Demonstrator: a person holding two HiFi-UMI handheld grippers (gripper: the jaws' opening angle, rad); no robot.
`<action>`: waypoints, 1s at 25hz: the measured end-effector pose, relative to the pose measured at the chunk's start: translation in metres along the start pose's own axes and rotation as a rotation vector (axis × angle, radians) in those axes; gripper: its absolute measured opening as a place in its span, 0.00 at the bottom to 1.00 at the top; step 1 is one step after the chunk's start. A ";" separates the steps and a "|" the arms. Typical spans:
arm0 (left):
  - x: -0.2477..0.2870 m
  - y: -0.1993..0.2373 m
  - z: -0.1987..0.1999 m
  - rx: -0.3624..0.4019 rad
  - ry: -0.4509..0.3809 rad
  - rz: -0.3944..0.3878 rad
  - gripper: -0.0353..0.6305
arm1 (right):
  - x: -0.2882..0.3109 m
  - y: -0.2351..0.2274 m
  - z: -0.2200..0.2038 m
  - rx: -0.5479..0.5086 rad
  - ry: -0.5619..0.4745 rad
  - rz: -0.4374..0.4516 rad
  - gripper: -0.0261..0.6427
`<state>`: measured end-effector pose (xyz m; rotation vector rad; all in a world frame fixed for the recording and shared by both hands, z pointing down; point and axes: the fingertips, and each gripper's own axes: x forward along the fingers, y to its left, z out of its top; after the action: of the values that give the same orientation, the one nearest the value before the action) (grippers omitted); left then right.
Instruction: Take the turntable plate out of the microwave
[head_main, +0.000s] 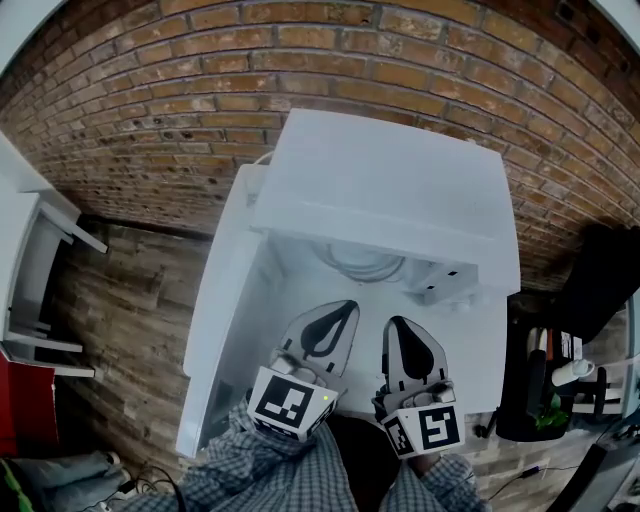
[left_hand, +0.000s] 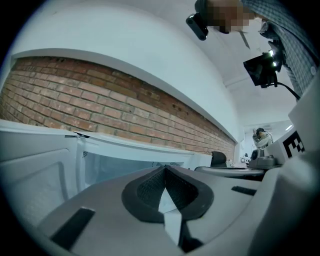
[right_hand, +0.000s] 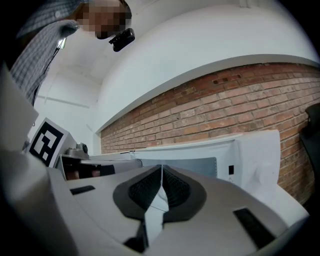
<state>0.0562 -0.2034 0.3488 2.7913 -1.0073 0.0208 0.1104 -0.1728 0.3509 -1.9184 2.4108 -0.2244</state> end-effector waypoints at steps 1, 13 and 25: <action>0.003 0.004 -0.003 -0.010 0.014 -0.008 0.07 | 0.004 -0.001 -0.002 0.000 0.011 -0.008 0.07; 0.034 0.054 -0.065 -0.578 0.090 0.074 0.07 | 0.020 -0.019 -0.022 -0.021 0.104 0.013 0.07; 0.062 0.097 -0.143 -1.197 0.122 0.287 0.07 | 0.025 -0.035 -0.023 -0.004 0.123 0.069 0.07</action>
<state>0.0489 -0.2920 0.5094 1.5410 -0.9224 -0.2734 0.1355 -0.2031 0.3801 -1.8713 2.5514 -0.3436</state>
